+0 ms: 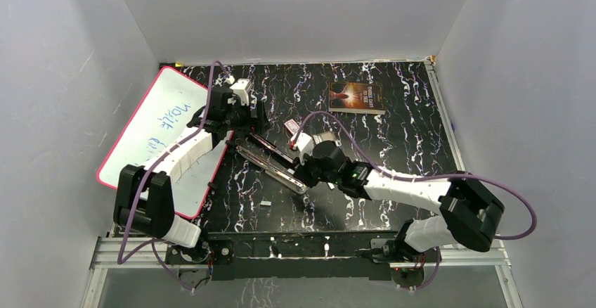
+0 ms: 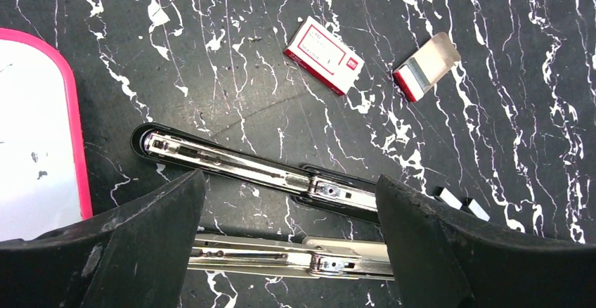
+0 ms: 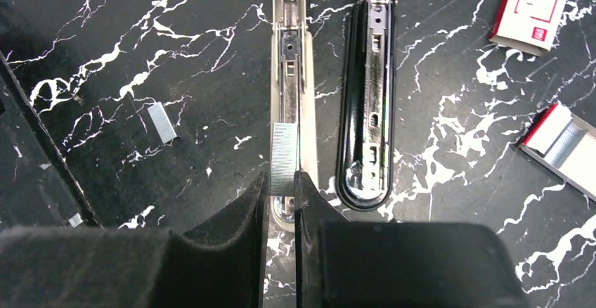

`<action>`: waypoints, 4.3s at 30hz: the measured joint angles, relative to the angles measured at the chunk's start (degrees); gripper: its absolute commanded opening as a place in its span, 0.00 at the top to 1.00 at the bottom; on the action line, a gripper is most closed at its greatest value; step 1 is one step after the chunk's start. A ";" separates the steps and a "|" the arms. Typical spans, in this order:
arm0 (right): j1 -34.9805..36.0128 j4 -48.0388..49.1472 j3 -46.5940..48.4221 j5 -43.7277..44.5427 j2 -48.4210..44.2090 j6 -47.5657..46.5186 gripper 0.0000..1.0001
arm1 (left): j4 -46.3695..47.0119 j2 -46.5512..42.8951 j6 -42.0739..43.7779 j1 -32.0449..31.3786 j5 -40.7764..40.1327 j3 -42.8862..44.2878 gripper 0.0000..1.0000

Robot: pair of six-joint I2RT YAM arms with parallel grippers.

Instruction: Load the staples into the stapler

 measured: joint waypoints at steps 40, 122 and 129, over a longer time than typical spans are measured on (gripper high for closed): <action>2.45 6.29 2.97 3.56 6.91 0.04 1.00 | -1.49 2.86 1.57 0.11 -2.36 0.00 0.09; 4.17 2.23 5.99 5.57 13.77 3.80 1.00 | -1.92 3.80 2.64 0.11 -3.41 0.02 0.09; 4.17 2.12 6.05 5.57 13.99 4.02 1.00 | -1.95 3.80 2.64 0.11 -3.41 0.02 0.09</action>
